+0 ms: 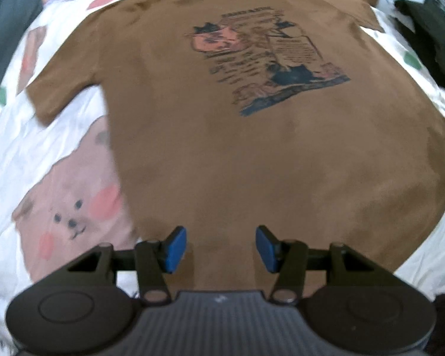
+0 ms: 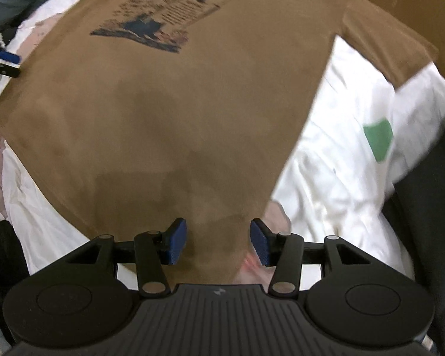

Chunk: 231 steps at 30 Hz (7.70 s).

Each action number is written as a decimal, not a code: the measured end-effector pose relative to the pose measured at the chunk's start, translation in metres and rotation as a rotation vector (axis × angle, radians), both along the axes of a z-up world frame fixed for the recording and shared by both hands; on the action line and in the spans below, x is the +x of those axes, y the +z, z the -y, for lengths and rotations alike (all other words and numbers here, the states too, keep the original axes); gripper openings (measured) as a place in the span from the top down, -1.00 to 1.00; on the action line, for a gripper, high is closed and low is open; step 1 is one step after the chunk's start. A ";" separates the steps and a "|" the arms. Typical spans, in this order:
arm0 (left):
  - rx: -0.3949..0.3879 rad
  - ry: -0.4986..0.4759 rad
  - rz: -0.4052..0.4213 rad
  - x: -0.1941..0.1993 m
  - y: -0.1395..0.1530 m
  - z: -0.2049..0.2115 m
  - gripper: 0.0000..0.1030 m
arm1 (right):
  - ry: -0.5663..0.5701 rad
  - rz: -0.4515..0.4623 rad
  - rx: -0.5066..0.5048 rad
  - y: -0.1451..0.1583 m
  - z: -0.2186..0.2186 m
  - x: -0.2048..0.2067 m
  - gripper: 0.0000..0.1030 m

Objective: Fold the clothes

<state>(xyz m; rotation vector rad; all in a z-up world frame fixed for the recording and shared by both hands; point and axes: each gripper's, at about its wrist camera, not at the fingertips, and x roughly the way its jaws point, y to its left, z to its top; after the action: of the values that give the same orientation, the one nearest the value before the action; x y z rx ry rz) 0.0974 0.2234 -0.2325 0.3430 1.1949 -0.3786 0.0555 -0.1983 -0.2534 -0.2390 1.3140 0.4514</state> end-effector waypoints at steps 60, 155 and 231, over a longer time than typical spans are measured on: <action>0.042 0.280 0.255 0.120 0.215 -0.033 -0.81 | 0.006 0.368 -0.209 0.195 -0.053 0.094 -0.36; -0.097 0.311 0.270 0.421 -0.007 -0.093 0.51 | -0.363 0.256 -0.011 -0.030 -0.023 0.296 -0.33; 0.000 0.946 0.175 0.171 0.109 -0.119 -0.99 | -0.339 0.299 0.117 0.166 -0.152 0.260 -0.95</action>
<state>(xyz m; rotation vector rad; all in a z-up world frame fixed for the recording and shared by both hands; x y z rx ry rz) 0.2687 0.3425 -0.1235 -0.2045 1.0569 0.4655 0.3157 -0.0459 -0.0871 0.0168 1.0058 0.1938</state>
